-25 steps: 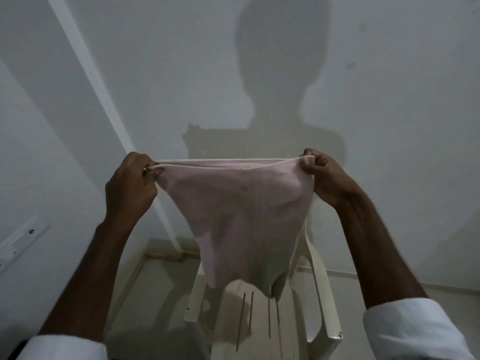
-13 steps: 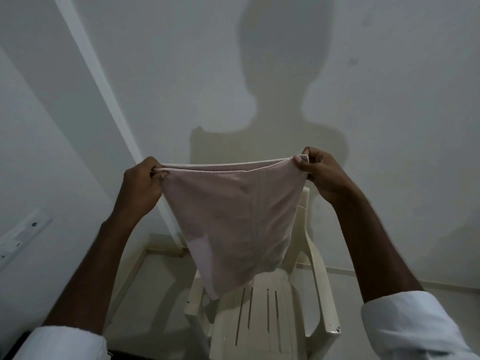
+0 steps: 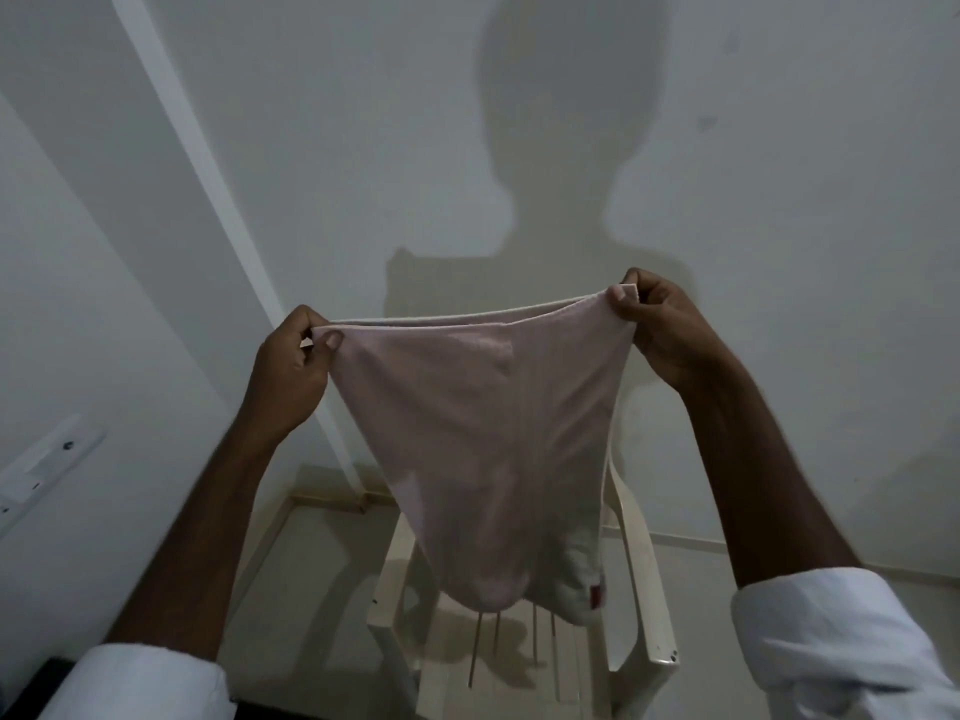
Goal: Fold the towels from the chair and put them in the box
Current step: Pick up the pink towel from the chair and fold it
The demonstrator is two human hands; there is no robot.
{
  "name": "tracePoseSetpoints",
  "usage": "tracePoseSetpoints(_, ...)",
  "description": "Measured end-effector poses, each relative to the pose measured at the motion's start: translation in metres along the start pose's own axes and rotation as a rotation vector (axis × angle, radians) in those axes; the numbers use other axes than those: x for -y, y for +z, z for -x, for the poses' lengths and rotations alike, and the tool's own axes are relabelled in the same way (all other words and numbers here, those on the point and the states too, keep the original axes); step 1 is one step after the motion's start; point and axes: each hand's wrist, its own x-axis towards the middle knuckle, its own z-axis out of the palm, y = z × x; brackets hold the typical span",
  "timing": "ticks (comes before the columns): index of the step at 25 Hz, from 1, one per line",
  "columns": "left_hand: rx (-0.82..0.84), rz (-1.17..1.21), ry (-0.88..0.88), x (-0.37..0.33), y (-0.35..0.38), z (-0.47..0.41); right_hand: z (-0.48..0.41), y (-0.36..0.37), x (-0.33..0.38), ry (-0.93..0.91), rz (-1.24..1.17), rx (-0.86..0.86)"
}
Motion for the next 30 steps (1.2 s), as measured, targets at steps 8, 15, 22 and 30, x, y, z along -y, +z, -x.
tracePoseSetpoints(8, 0.164, 0.291, -0.210, 0.003, 0.019, -0.001, 0.003, -0.014, -0.012, 0.029, 0.030, -0.065)
tracePoseSetpoints(15, 0.168, 0.444, -0.205, -0.022, 0.046, -0.003, 0.000, -0.033, -0.017, 0.065, 0.251, -0.324)
tracePoseSetpoints(22, 0.043, 0.659, -0.124, -0.049, 0.066, -0.008, 0.000, -0.017, -0.017, 0.045, 0.536, -0.638)
tracePoseSetpoints(30, 0.004, 0.284, 0.241, -0.085, 0.085, -0.008, 0.014, 0.112, -0.012, -0.183, 0.700, 0.281)
